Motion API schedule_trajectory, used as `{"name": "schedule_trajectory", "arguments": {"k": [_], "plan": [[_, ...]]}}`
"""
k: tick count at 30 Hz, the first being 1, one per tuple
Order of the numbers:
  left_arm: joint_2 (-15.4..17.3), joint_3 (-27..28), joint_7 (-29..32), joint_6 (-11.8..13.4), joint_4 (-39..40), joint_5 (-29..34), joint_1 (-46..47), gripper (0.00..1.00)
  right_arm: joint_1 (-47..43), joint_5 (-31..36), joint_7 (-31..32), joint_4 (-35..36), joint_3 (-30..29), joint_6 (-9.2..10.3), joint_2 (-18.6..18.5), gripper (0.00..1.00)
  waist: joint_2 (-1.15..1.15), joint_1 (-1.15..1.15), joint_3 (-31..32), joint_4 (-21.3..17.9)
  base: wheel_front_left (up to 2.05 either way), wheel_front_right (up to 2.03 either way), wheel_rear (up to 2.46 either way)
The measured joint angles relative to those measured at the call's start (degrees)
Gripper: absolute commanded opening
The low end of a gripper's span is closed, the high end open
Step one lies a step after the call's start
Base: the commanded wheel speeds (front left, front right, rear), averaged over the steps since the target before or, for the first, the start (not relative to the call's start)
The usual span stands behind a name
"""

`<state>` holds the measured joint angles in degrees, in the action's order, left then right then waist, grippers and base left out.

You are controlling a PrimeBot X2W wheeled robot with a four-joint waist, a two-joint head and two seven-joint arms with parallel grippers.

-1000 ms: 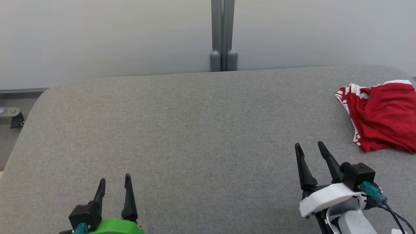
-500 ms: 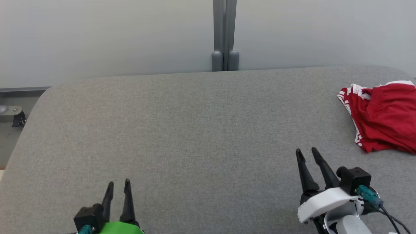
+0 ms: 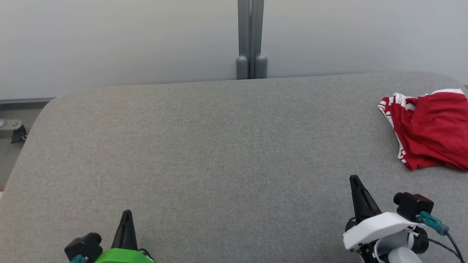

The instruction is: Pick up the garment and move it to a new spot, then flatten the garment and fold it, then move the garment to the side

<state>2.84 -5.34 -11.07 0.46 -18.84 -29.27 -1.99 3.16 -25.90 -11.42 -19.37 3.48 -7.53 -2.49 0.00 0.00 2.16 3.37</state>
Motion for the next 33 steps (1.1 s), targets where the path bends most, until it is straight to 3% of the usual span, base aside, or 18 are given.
{"name": "schedule_trajectory", "arguments": {"k": [33], "plan": [[-0.07, 4.85, 7.03, -3.05, 1.91, -25.47, 2.79, 0.00, 0.77, -26.93, 7.28, 2.13, -4.08, 0.01, -0.04, 0.00, 0.00, 0.00, -0.67, -0.98, 0.00, 0.00, 0.00]]}}
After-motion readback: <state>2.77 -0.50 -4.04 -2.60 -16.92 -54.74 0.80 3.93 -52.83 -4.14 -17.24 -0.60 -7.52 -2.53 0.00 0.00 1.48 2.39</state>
